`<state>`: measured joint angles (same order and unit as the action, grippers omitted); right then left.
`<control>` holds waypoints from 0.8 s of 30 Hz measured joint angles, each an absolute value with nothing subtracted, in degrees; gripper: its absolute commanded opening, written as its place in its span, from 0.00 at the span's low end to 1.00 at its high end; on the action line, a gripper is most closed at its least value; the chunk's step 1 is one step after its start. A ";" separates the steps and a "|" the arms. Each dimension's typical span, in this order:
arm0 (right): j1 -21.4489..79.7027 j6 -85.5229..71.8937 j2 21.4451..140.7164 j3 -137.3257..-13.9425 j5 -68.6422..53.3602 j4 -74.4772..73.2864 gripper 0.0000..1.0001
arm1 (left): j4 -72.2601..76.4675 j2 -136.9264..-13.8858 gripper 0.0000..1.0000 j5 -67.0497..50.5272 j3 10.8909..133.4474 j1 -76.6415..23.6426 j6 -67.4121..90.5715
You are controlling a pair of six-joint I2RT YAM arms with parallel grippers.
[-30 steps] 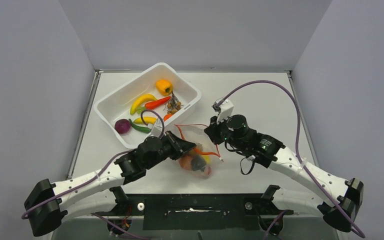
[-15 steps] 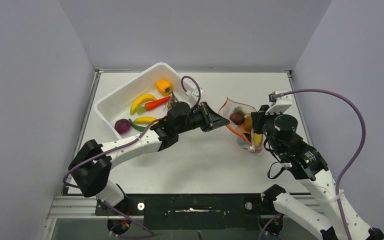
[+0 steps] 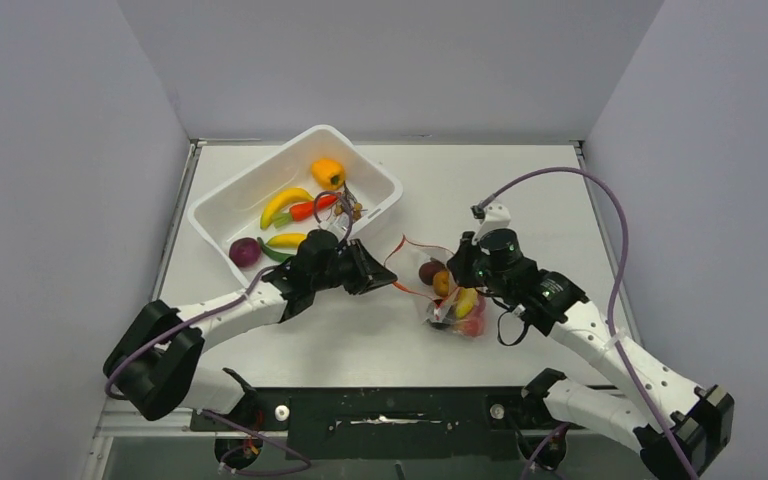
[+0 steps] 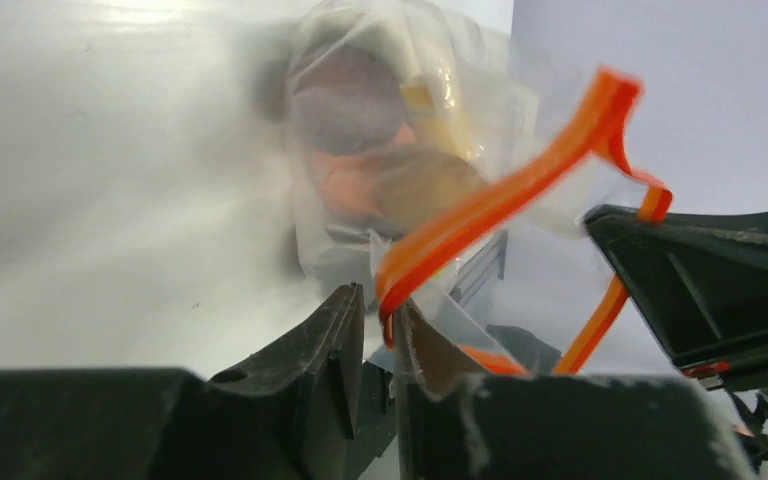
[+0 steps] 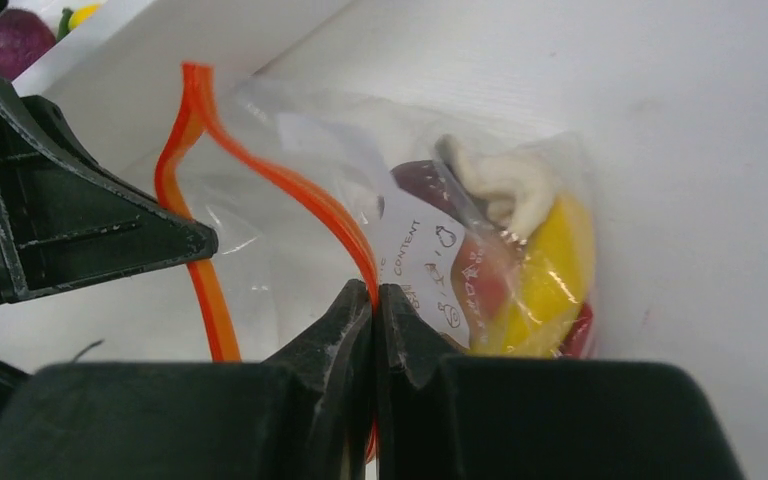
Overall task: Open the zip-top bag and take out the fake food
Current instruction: Open the zipper of the food storage bag at the center of the board, then pick up the fake fruit from the zipper food storage bag.
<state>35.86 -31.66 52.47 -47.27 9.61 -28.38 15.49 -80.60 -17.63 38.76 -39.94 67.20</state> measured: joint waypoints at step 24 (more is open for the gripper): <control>45.10 -34.28 64.03 -54.37 11.38 -23.51 0.05 | 4.01 -60.25 0.45 -11.11 38.72 -38.48 57.82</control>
